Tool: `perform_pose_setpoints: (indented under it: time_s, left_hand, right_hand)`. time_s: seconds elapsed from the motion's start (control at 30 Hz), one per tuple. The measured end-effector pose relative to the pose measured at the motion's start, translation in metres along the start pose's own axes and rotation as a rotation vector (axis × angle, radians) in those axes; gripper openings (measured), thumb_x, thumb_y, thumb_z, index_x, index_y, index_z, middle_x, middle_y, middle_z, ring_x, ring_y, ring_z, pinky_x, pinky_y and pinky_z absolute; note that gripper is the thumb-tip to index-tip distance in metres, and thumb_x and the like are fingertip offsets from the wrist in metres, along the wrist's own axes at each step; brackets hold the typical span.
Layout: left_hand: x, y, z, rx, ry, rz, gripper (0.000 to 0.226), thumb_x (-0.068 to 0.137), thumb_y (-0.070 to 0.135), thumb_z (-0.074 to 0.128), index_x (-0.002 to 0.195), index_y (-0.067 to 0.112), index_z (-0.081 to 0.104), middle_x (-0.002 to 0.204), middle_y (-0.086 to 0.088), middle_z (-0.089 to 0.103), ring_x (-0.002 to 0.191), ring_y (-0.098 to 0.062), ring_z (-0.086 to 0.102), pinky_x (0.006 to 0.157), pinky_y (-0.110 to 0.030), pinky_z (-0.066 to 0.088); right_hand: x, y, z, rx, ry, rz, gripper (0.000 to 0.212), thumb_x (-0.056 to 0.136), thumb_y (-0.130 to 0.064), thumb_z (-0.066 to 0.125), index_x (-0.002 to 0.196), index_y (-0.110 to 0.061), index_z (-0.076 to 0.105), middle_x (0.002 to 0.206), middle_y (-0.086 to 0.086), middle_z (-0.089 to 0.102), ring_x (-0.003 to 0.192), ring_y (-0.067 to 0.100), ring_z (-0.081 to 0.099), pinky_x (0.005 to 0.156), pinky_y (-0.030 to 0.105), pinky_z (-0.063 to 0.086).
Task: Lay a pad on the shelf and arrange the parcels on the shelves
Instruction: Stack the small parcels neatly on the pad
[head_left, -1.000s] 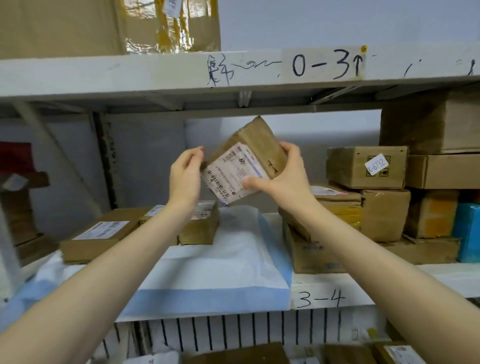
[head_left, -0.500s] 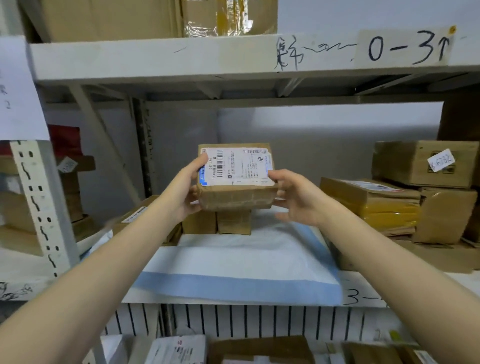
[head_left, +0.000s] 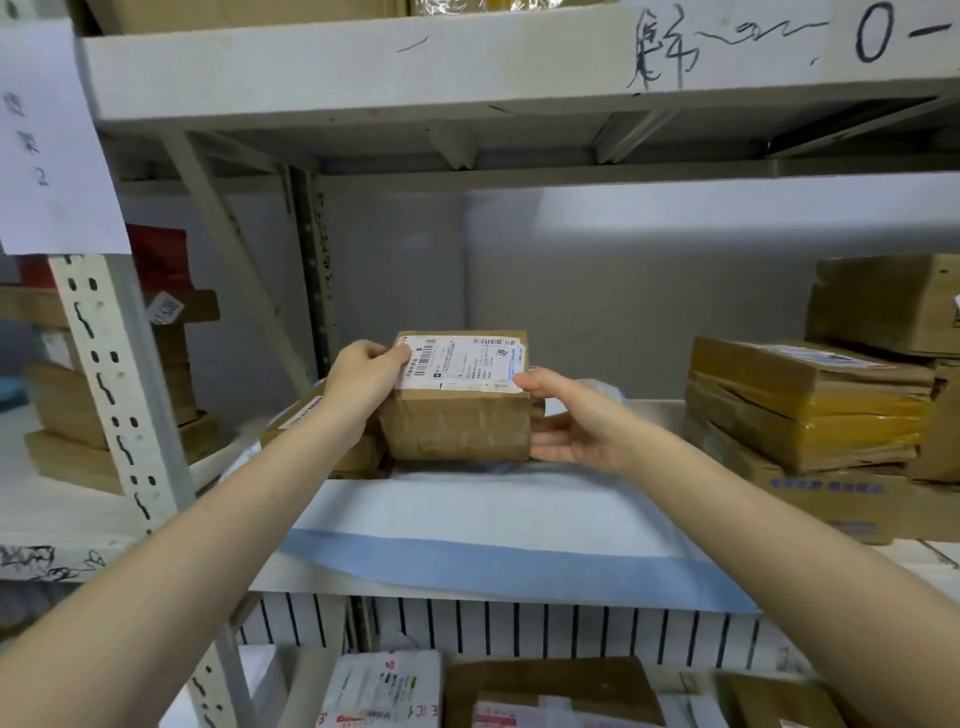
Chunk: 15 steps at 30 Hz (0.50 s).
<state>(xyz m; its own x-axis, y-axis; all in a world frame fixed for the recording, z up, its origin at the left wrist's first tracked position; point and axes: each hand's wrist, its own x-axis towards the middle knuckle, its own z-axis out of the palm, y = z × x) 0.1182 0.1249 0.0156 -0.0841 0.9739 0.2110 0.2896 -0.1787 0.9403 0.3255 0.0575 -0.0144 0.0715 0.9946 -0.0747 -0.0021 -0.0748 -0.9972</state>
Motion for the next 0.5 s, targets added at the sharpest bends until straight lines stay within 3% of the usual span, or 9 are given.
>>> perform_pose_setpoints:
  time_s: [0.1, 0.23, 0.37, 0.5]
  left_hand:
    - [0.0015, 0.0010, -0.0003, 0.035, -0.033, 0.033, 0.020, 0.095, 0.033, 0.054, 0.092, 0.014, 0.062, 0.092, 0.001, 0.064, 0.078, -0.008, 0.056, 0.064, -0.022, 0.043]
    - [0.0015, 0.0001, -0.0041, 0.024, -0.042, 0.020, 0.018, 0.094, 0.031, 0.056, 0.085, 0.015, 0.060, 0.082, 0.004, 0.064, 0.071, -0.007, 0.057, 0.057, -0.020, 0.042]
    - [0.0026, 0.0013, -0.0055, 0.048, -0.051, 0.002, 0.023, 0.093, 0.032, 0.055, 0.075, 0.019, 0.054, 0.075, 0.006, 0.062, 0.067, -0.006, 0.058, 0.062, -0.020, 0.046]
    - [0.0028, 0.0033, -0.0062, 0.078, -0.061, 0.002, 0.023, 0.092, 0.033, 0.055, 0.075, 0.019, 0.052, 0.074, 0.004, 0.061, 0.067, -0.008, 0.057, 0.064, -0.022, 0.046]
  right_hand:
    - [0.0008, 0.0020, -0.0050, -0.005, 0.018, 0.000, 0.029, 0.081, -0.040, 0.070, 0.100, -0.019, 0.064, 0.100, 0.013, 0.071, 0.093, 0.026, 0.071, 0.090, 0.035, 0.054]
    - [0.0022, 0.0064, -0.0062, -0.018, 0.023, 0.021, 0.028, 0.083, -0.039, 0.066, 0.102, -0.019, 0.062, 0.096, 0.013, 0.070, 0.085, 0.024, 0.070, 0.090, 0.033, 0.054]
    - [0.0027, 0.0067, -0.0072, -0.040, 0.013, 0.040, 0.018, 0.084, -0.037, 0.065, 0.094, -0.022, 0.062, 0.101, 0.014, 0.068, 0.082, 0.022, 0.067, 0.085, 0.030, 0.054]
    - [0.0027, 0.0061, -0.0111, -0.051, 0.007, 0.075, 0.026, 0.081, -0.038, 0.067, 0.097, -0.020, 0.058, 0.107, 0.019, 0.069, 0.072, 0.021, 0.069, 0.071, 0.028, 0.057]
